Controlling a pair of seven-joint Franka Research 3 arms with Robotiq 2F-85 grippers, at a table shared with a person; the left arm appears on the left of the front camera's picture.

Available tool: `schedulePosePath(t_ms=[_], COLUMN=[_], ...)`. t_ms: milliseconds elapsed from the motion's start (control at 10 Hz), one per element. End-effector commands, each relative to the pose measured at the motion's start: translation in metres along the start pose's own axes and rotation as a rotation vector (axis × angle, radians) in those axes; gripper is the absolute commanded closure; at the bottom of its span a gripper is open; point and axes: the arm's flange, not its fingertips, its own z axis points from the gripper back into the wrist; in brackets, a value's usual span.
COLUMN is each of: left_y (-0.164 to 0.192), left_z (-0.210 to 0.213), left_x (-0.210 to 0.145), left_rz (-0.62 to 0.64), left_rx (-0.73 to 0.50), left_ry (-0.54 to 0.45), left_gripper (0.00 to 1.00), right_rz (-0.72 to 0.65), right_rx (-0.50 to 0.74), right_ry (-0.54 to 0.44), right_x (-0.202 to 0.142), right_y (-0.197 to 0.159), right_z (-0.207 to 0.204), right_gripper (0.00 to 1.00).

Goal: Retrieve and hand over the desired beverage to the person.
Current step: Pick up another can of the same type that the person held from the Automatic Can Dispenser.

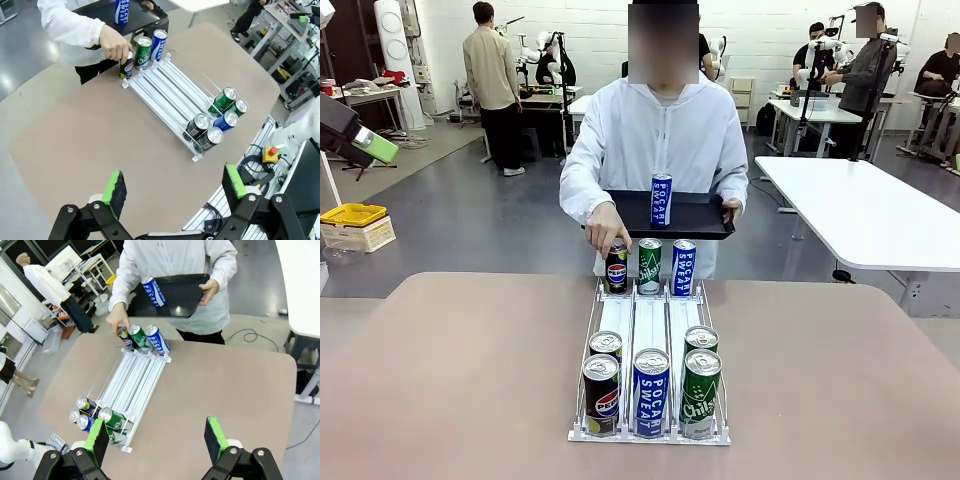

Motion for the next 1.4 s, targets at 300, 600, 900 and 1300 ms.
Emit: schedulePosePath(t_ms=[300, 600, 900, 1300], left_y=[0.0003, 0.0003, 0.0003, 0.0003], left_z=[0.0, 0.0, 0.0, 0.0], left_x=[-0.0002, -0.0002, -0.0002, -0.0002], left_rz=[-0.003, -0.003, -0.003, -0.003], left_rx=[0.0, 0.0, 0.0, 0.0], left_ry=[0.0, 0.0, 0.0, 0.0], left_gripper=[0.0, 0.0, 0.0, 0.0], right_rz=[0.007, 0.007, 0.007, 0.007], right_rx=[0.031, 0.031, 0.031, 0.031], right_ry=[-0.004, -0.004, -0.004, -0.004], right_x=[0.0008, 0.0008, 0.0008, 0.0008], right_y=[-0.001, -0.001, -0.001, -0.001], right_z=[-0.0027, -0.0027, -0.0027, -0.0027], right_gripper=[0.0, 0.0, 0.0, 0.0])
